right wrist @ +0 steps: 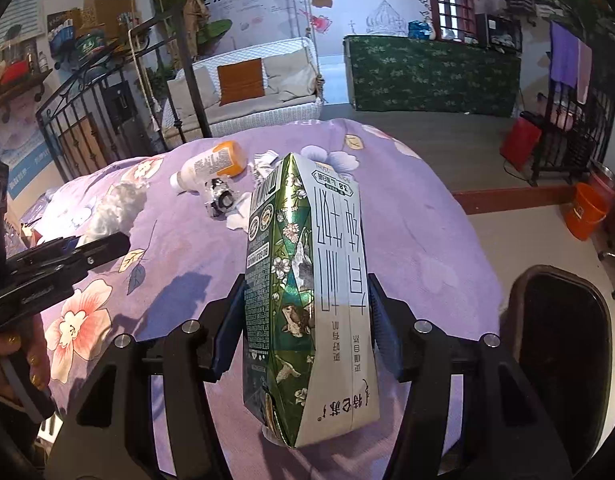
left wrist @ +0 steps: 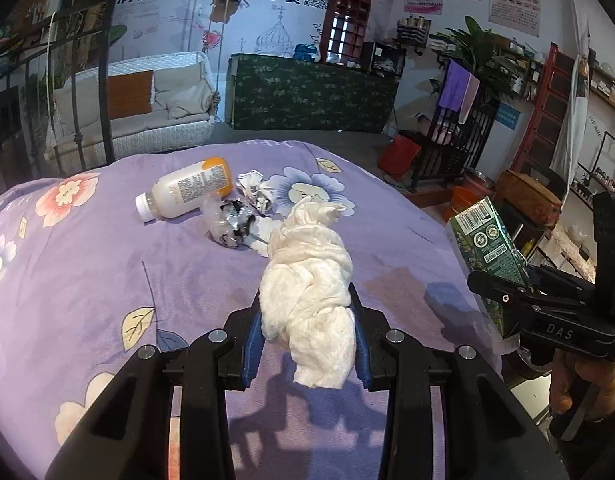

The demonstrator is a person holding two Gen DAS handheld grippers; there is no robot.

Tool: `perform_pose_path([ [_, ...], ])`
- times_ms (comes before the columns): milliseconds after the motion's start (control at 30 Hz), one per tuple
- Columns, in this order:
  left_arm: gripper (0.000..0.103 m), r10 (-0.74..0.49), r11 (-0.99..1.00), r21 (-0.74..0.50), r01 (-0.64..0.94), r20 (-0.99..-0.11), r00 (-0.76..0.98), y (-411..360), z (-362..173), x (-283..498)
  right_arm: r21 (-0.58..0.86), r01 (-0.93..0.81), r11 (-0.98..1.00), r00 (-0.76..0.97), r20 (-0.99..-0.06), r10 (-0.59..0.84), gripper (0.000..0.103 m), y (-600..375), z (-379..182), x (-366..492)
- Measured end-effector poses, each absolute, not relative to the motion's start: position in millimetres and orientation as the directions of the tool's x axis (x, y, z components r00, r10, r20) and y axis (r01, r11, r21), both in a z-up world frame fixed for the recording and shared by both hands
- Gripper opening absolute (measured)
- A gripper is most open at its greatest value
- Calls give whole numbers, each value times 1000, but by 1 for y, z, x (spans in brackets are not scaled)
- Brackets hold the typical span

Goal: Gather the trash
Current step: 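Carry the milk carton and white tissue over the black bin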

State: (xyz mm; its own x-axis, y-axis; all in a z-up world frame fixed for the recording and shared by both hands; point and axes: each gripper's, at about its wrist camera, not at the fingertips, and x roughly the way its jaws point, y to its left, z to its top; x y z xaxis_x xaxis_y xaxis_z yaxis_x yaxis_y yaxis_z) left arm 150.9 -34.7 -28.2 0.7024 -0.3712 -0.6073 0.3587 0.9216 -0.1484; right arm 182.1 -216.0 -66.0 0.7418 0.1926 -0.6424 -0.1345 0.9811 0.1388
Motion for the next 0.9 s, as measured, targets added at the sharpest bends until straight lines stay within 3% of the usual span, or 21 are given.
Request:
perform_pose_path([
  [400, 36, -490, 849, -160, 503, -595, 637, -100, -27, 132, 145, 13, 989, 774, -628, 82, 57, -276, -65, 148],
  [900, 36, -654, 662, -206, 720, -629, 421, -223, -43, 125, 155, 304, 940, 759, -636, -141, 57, -381, -74, 102],
])
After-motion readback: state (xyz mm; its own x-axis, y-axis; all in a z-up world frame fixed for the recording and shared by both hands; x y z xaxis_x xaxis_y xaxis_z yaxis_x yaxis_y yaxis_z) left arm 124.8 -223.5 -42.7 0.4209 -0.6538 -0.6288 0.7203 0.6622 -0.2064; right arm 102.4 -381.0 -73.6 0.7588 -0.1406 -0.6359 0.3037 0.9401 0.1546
